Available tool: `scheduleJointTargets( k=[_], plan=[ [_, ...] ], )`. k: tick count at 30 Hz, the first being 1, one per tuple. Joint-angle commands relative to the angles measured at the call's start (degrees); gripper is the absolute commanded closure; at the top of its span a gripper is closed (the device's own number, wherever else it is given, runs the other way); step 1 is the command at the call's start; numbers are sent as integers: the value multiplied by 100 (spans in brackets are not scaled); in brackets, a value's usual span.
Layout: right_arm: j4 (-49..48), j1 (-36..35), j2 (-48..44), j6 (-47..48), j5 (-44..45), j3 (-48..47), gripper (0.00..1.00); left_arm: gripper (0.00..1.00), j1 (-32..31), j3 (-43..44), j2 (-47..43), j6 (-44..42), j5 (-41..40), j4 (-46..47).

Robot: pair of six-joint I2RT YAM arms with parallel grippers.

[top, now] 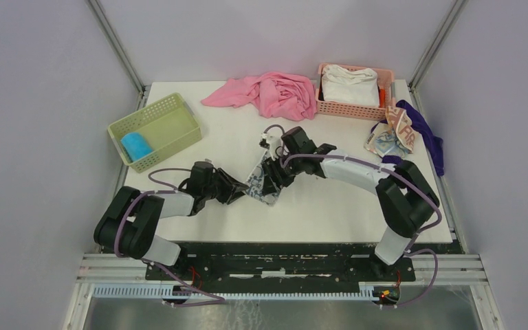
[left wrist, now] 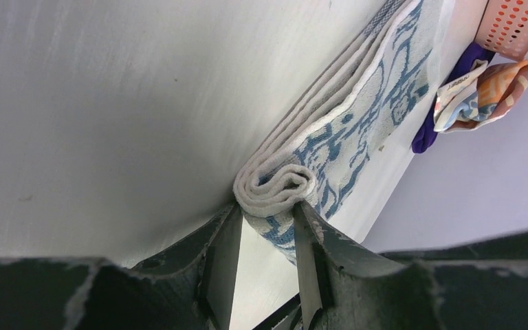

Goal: Roll the towels
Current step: Roll the towel at the center of the board.

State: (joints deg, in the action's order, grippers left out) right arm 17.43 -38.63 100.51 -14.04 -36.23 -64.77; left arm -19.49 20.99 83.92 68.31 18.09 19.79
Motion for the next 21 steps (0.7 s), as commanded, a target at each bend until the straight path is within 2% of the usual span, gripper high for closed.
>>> scheduleJointTargets(
  k=[1,7,12,21],
  plan=[
    [146,-650,-374,745,1638,115,41,57,-34,-110,296,-119,-704,-1059],
    [-14,-1361,-278,957,2821,-81,43,57,-44,-44,330,-151,-775,-1217],
    [-89,-1703,-221,1251,3224,-160,47,57,-53,20,375,-171,-796,-1283],
    [220,-1792,259,1327,3632,-314,53,57,-114,175,252,-273,-978,-1548]
  ],
)
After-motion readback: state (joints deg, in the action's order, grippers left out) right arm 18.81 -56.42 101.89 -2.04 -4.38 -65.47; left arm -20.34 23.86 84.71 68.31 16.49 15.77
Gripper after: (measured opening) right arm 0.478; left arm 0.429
